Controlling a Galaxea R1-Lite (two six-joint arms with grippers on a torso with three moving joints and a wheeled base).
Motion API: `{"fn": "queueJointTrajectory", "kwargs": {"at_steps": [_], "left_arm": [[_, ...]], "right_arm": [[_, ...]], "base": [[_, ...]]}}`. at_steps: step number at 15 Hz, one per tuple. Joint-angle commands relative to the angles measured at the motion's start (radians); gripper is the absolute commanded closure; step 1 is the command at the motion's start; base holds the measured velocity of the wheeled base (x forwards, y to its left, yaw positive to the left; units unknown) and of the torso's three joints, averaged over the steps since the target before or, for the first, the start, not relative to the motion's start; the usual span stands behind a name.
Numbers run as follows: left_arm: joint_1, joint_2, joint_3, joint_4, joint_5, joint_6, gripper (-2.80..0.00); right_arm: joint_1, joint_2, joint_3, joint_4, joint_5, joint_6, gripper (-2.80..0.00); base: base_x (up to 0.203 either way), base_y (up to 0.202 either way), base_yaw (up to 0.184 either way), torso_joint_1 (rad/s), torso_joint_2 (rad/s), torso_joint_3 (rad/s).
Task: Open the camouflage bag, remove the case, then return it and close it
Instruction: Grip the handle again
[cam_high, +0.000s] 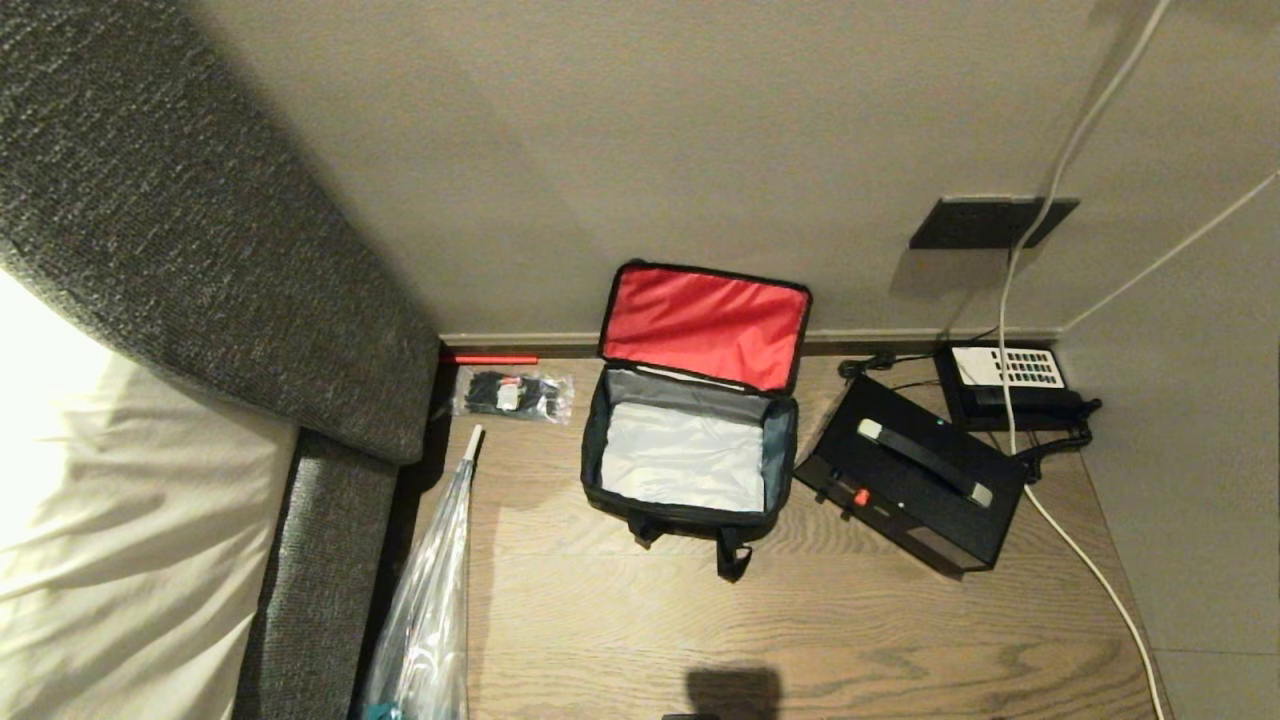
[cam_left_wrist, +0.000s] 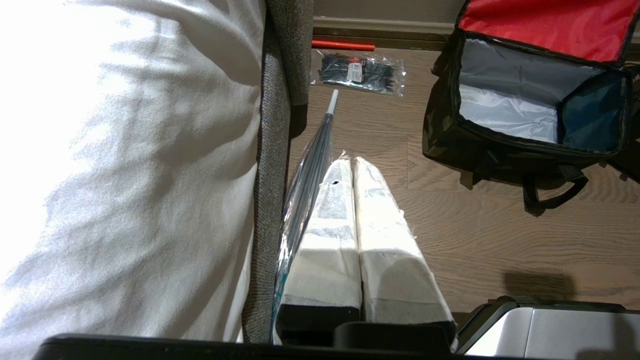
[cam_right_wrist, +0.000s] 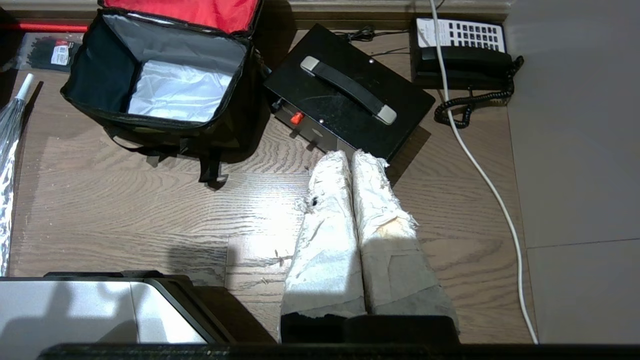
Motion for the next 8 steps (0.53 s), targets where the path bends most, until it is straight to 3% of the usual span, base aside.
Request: {"fn": "queueJointTrajectory", "kwargs": {"at_steps": [1, 8], "left_arm": [[0.000, -0.002, 0.002, 0.000, 0.001, -0.001, 0.00], [0.001, -0.002, 0.002, 0.000, 0.001, -0.001, 0.00]], "right_arm": [[0.000, 0.004, 0.000, 0.000, 0.000, -0.001, 0.00], [0.000, 0.004, 0.000, 0.000, 0.000, -0.001, 0.00]], "base": [[0.000, 0.000, 0.000, 0.000, 0.00, 0.000], [0.000, 0.000, 0.000, 0.000, 0.00, 0.000]]}}
